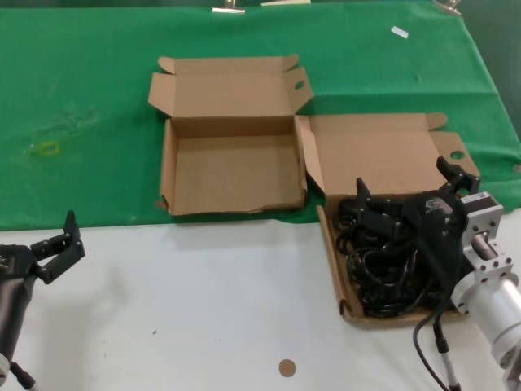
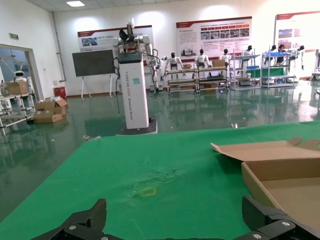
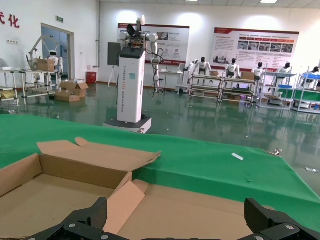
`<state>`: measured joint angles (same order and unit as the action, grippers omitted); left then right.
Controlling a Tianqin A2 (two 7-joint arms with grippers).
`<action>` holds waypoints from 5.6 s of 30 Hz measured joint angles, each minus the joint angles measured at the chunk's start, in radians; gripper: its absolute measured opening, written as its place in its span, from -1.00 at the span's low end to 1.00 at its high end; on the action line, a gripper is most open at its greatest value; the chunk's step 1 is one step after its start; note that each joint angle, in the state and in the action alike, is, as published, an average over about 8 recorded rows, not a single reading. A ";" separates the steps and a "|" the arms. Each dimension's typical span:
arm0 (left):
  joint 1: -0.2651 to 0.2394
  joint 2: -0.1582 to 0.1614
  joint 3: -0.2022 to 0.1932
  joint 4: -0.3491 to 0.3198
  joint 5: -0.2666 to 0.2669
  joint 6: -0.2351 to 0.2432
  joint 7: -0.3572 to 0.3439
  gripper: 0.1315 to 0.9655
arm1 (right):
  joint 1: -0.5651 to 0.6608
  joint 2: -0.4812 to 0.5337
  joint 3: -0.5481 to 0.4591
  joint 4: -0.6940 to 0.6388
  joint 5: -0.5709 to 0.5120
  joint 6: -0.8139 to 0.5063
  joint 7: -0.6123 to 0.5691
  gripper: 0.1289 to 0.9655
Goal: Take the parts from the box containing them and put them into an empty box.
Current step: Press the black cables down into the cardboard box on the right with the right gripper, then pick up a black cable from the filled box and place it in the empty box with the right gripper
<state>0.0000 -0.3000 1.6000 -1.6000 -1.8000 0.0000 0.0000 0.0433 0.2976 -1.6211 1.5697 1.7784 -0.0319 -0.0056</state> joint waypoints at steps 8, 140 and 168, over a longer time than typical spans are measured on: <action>0.000 0.000 0.000 0.000 0.000 0.000 0.000 0.87 | 0.000 0.000 0.000 0.000 0.000 0.000 0.000 1.00; 0.000 0.000 0.000 0.000 0.000 0.000 0.000 -0.97 | 0.630 0.603 -0.454 -0.228 -0.414 -1.006 -0.037 -0.69; 0.000 0.000 0.000 0.000 0.000 0.000 0.000 -0.97 | 0.821 0.578 -0.416 -0.144 -0.466 -1.177 0.107 -0.82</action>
<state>0.0000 -0.3000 1.6000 -1.6000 -1.7997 0.0000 -0.0003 0.8646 0.8757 -2.0370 1.4256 1.3121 -1.2091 0.1010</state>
